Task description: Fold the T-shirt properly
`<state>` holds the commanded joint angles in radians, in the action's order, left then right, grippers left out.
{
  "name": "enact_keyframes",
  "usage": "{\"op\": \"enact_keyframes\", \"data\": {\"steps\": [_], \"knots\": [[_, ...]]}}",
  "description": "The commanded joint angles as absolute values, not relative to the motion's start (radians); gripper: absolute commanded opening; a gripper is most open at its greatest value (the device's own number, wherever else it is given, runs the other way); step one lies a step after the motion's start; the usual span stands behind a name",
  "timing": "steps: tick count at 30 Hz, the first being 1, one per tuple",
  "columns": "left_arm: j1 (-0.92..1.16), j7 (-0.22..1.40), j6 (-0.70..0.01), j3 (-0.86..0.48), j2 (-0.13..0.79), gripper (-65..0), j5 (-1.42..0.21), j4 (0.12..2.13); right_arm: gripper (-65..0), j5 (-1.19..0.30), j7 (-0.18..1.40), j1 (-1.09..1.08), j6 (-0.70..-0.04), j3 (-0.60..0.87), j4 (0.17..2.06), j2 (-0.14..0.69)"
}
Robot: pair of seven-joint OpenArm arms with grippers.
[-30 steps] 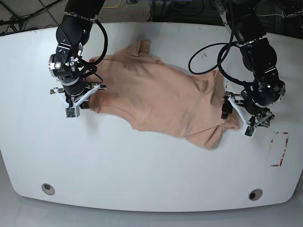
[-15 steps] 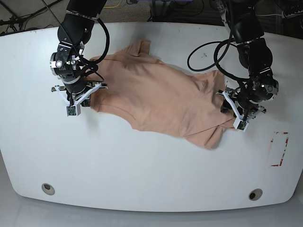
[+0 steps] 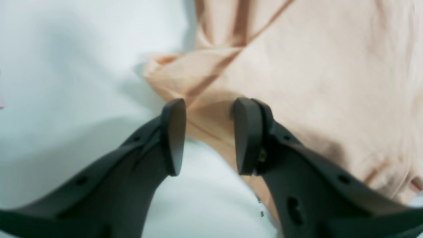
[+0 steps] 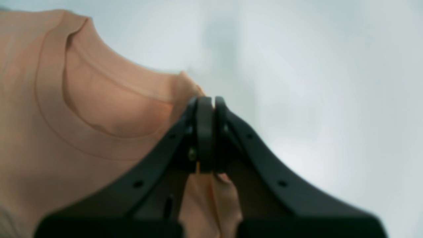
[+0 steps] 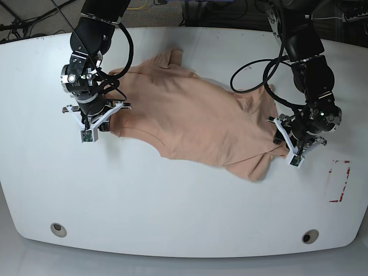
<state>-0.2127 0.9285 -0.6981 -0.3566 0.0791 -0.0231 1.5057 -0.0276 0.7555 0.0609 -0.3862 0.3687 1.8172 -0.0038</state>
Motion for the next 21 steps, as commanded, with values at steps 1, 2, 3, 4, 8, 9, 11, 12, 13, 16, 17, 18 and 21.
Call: {"op": "enact_keyframes", "data": {"steps": [1,2,3,4,8,9,11,12,13,16,17,18,21], "knots": [[-0.215,0.928,-0.698,-0.36,0.079,-43.6,-0.022,1.506,-64.6,-0.027,0.757,0.058,-0.386,0.37,1.824,-0.001],[-0.218,0.928,-0.698,-0.363,0.079,-42.3,-0.021,1.506,-64.8,-0.026,0.759,0.056,-0.385,0.371,1.83,0.001],[-0.219,0.929,-0.698,-0.363,0.079,-41.9,-0.021,1.506,-64.8,-0.026,0.76,0.055,-0.385,0.371,1.832,0.001],[-0.22,0.93,-0.698,-0.363,0.079,-41.6,-0.02,1.507,-64.8,-0.026,0.76,0.055,-0.385,0.37,1.833,0.001],[-0.219,0.929,-0.698,-0.361,0.079,-41.1,-0.022,1.52,-64.7,-0.024,0.764,0.049,-0.385,0.37,1.841,0.002],[-0.217,0.928,-0.698,-0.36,0.079,-41.3,-0.021,1.525,-64.7,-0.023,0.766,0.048,-0.385,0.37,1.844,0.002],[-0.212,0.926,-0.698,-0.359,0.079,-41.9,-0.021,1.538,-64.7,-0.022,0.769,0.045,-0.385,0.37,1.851,0.002],[-0.209,0.925,-0.698,-0.358,0.079,-42.3,-0.021,1.546,-64.7,-0.021,0.771,0.043,-0.385,0.37,1.854,0.002],[-0.199,0.923,-0.698,-0.359,0.077,-43.0,-0.022,1.582,-64.6,-0.022,0.772,0.037,-0.384,0.371,1.858,0.0],[-0.187,0.923,-0.698,-0.361,0.074,-43.7,-0.022,1.639,-64.3,-0.025,0.772,0.028,-0.382,0.372,1.862,-0.002],[-0.187,0.924,-0.698,-0.362,0.073,-43.4,-0.022,1.647,-64.1,-0.025,0.772,0.027,-0.382,0.372,1.861,-0.002],[-0.186,0.925,-0.698,-0.363,0.073,-43.2,-0.022,1.656,-63.9,-0.026,0.772,0.025,-0.381,0.373,1.86,-0.002],[-0.187,0.922,-0.698,-0.366,0.069,-42.2,-0.022,1.676,-62.1,-0.027,0.771,0.021,-0.378,0.374,1.857,-0.002]]}}
